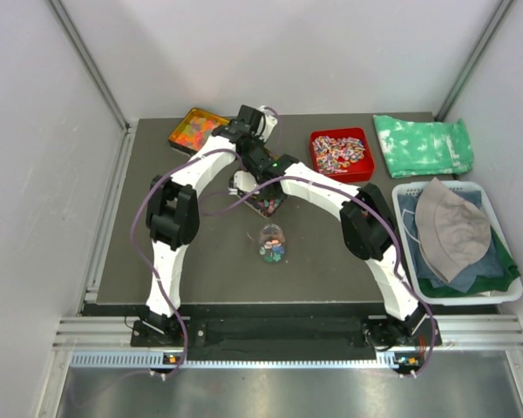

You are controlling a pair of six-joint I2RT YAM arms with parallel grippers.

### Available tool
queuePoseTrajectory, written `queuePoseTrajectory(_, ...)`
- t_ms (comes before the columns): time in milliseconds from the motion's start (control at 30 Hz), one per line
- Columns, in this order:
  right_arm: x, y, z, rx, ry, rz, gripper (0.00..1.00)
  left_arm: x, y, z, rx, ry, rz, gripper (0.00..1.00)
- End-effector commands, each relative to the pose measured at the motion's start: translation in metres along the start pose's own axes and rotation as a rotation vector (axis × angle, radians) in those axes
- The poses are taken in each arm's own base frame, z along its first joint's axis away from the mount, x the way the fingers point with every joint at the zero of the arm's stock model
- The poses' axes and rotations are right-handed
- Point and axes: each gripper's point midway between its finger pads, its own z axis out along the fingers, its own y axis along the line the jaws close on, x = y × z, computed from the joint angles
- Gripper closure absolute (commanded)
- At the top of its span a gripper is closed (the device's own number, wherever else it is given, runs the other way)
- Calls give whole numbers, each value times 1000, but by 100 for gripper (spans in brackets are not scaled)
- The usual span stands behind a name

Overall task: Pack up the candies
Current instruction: Scoop the fake candies from the storage box.

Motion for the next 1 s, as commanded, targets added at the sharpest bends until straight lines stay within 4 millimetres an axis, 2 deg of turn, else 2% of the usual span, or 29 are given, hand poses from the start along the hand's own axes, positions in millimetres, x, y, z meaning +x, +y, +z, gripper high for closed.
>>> queuePoseTrajectory(0,-58,19,-1,33,-108,-6,100,-72,-36,-52,48,-237,-20,100)
queuePoseTrajectory(167,-78,8,-7,80,-156,32,100,-72,-38,-52,53,-238,-22,100)
queuePoseTrajectory(267,-87,9,-8,87,-178,39,100,-72,-41,-52,64,-237,-21,100)
queuePoseTrajectory(433,-96,8,-3,97,-204,58,100,-70,-42,-51,70,-233,-22,100)
queuePoseTrajectory(633,-111,3,-12,106,-275,102,100,-68,-44,-50,76,-230,-20,100)
queuePoseTrajectory(800,-111,-3,-25,113,-302,137,100,-66,-42,-48,65,-224,-17,100)
queuePoseTrajectory(900,-105,-7,-36,110,-322,186,100,-64,-43,-47,64,-224,-12,100)
queuePoseTrajectory(967,-99,-7,-37,104,-322,223,100,-63,-42,-46,60,-221,-13,100)
